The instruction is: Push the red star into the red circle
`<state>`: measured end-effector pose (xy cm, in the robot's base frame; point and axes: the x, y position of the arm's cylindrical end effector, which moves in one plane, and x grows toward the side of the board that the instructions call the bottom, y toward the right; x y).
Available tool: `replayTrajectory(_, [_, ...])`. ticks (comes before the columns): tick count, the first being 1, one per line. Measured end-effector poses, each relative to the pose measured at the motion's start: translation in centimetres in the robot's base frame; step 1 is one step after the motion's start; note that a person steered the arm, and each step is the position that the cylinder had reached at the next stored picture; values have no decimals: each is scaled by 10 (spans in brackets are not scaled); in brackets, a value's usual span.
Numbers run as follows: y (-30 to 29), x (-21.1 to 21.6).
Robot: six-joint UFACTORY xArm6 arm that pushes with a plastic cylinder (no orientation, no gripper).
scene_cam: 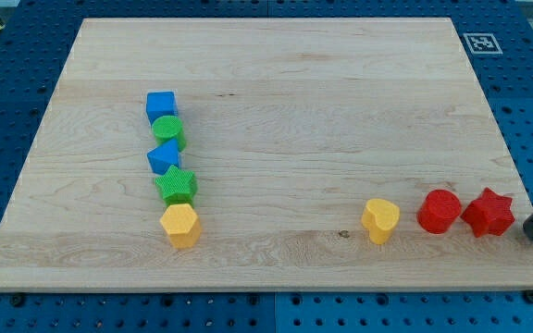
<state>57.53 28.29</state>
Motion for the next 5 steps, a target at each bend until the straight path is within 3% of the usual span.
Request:
replayTrajectory(3, [-42, -60])
replayTrajectory(5, [-38, -17])
